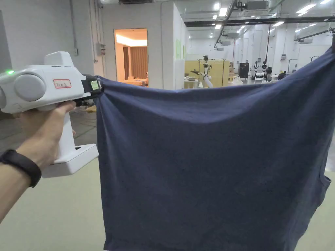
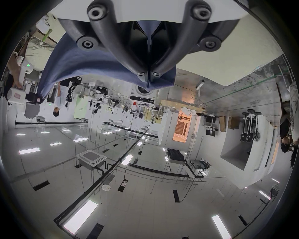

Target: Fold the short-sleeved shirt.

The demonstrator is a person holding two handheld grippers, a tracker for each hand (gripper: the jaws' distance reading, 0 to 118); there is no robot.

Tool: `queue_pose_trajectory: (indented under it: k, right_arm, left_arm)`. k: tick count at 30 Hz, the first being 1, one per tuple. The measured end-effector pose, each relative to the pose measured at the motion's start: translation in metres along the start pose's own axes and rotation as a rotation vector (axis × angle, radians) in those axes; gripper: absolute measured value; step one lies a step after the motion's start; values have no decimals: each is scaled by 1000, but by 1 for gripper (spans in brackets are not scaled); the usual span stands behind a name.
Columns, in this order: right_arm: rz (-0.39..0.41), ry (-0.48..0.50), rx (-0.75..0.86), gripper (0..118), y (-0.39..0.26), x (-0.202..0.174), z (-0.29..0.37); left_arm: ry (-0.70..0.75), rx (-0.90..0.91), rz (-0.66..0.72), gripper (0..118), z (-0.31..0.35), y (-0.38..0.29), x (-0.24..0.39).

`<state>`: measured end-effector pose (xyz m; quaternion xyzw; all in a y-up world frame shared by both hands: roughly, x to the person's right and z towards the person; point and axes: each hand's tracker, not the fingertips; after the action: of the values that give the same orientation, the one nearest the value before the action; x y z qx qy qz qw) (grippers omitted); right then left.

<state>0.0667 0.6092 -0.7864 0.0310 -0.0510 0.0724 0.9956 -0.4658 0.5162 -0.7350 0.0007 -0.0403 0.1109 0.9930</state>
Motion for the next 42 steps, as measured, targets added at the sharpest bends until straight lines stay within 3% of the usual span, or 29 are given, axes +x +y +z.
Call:
queue_pose_trajectory:
  k: [5,11,14,17,23,28,30,36,42]
  right_arm:
    - [-76,-59,33,0,14,0,-36]
    - [-32,-75,25,0,11,-8,-54]
    - [-58,-44,-27,0,-15,-12,-59]
    - [-10,-30,-103,0,-49,-19,-60]
    - [-19,9,-164,0,-99,-26,-45]
    - [-9,63,-189,0,-133,-17,-1]
    - [-54,109,-190,0,-153,-7,28]
    - [-40,150,-203,0,-215,14,134]
    - [-177,212,-256,0,-285,33,250]
  left_arm:
    - [26,5,-12,0,-39,4,-5]
    - [53,-14,-93,0,-63,-8,4]
    - [38,-36,-47,0,-68,-26,2]
    - [33,-115,-91,0,-71,-53,4]
    - [29,-193,-83,0,-56,-94,3]
    - [-5,-243,-81,0,-11,-129,-3]
    - [-11,-245,-81,0,14,-147,-7]
    - [-75,-263,-10,0,107,-208,-26]
    - [-68,-274,28,0,215,-278,-30]
